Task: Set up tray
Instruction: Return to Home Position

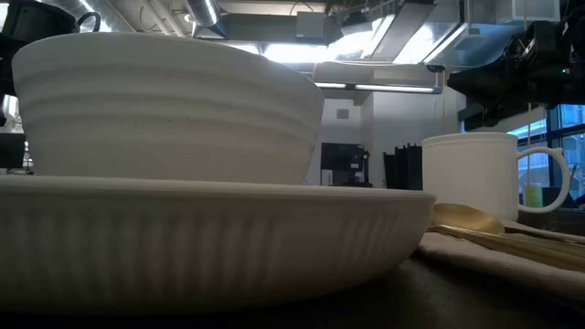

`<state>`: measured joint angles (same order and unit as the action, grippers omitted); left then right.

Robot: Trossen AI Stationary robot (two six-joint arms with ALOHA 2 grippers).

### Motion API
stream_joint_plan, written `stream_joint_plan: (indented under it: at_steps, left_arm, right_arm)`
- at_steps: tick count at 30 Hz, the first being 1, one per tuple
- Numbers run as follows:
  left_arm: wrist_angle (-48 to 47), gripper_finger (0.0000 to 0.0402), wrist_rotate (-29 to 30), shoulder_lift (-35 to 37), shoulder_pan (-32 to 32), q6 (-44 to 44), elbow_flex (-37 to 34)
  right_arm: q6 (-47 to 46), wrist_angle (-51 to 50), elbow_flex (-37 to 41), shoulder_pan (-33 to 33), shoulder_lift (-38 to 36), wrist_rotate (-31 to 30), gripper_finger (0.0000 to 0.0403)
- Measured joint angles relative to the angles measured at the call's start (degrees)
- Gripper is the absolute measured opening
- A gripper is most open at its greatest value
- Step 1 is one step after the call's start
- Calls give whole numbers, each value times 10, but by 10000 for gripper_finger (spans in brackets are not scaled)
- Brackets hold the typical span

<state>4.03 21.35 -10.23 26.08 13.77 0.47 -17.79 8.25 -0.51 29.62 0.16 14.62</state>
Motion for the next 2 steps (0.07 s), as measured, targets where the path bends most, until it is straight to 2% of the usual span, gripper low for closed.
stream_joint_plan:
  at_steps: [2]
  left_arm:
    - [0, 139, 0, 0, 0, 0, 0]
  right_arm:
    - [0, 0, 0, 0, 0, 0, 47]
